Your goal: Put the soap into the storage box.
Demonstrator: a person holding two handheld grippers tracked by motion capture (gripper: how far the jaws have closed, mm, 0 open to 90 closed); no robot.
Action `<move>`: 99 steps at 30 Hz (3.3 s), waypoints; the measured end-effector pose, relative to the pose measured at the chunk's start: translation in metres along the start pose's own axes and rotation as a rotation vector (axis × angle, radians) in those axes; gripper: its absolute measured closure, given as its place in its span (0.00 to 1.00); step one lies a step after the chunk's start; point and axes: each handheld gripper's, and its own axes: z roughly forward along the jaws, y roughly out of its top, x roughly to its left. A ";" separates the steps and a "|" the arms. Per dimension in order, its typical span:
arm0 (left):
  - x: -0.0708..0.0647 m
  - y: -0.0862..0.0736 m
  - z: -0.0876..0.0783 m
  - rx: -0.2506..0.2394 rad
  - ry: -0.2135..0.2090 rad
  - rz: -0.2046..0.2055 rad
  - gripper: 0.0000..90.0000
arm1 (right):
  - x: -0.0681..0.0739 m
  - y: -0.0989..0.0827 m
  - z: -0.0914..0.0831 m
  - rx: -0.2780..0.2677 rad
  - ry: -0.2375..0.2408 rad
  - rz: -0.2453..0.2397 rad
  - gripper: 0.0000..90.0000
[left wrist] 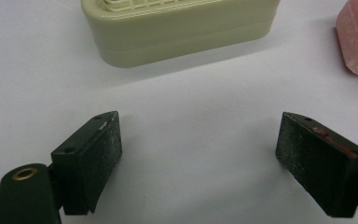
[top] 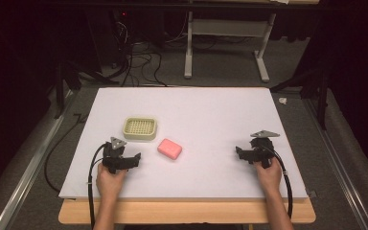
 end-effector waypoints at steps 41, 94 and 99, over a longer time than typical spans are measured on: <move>-0.001 0.002 -0.001 0.013 0.004 -0.009 0.17 | 0.000 0.000 0.000 0.000 0.001 0.001 0.17; -0.076 0.049 -0.017 -0.068 -0.143 0.080 0.13 | 0.000 0.000 0.000 0.000 0.001 -0.001 0.17; -0.085 0.055 -0.011 -0.062 -0.147 0.094 0.11 | 0.000 0.000 0.000 -0.001 0.000 -0.002 0.17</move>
